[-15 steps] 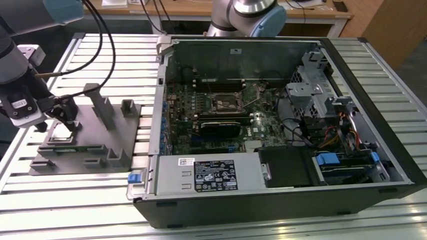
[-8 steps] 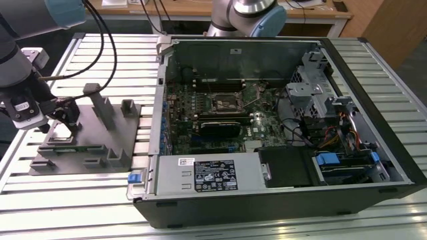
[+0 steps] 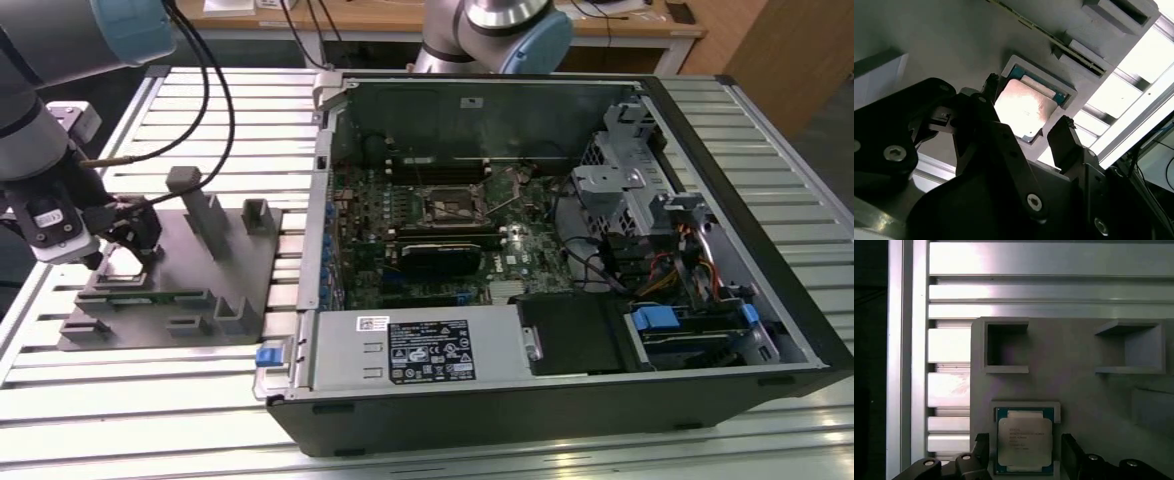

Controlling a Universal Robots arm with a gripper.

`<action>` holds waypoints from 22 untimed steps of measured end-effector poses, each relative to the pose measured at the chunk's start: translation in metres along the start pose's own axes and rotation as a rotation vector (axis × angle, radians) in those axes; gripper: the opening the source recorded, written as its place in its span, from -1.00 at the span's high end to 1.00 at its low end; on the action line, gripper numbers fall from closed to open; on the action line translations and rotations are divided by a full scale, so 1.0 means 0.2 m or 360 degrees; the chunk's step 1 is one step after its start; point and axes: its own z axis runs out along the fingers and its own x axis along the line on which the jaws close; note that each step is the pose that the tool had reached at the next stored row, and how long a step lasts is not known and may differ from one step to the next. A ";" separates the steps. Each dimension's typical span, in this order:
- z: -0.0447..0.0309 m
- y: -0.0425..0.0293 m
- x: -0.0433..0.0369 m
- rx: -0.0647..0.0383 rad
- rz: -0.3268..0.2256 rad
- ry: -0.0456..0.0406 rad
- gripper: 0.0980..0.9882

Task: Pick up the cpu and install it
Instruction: 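Pick up the cpu and move it towards the insertion slot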

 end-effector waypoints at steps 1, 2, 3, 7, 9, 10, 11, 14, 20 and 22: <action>0.005 0.002 0.001 0.0000 0.0000 0.0000 -0.31; 0.060 0.021 0.023 0.0000 0.0000 0.0000 -0.31; 0.046 0.022 0.022 0.0000 0.0000 -0.0001 -0.31; 0.012 0.023 0.022 0.0000 0.0000 -0.0002 -0.31; 0.012 0.023 0.022 0.0000 0.0000 -0.0002 -0.31; 0.013 0.023 0.022 0.0000 0.0000 -0.0001 -0.31; 0.015 0.023 0.022 0.0000 0.0000 -0.0002 -0.31; 0.026 0.023 0.022 0.0000 0.0000 -0.0002 -0.31; 0.036 0.022 0.021 0.0000 0.0000 -0.0001 -0.28; 0.037 0.022 0.021 0.0000 0.0000 -0.0002 -0.28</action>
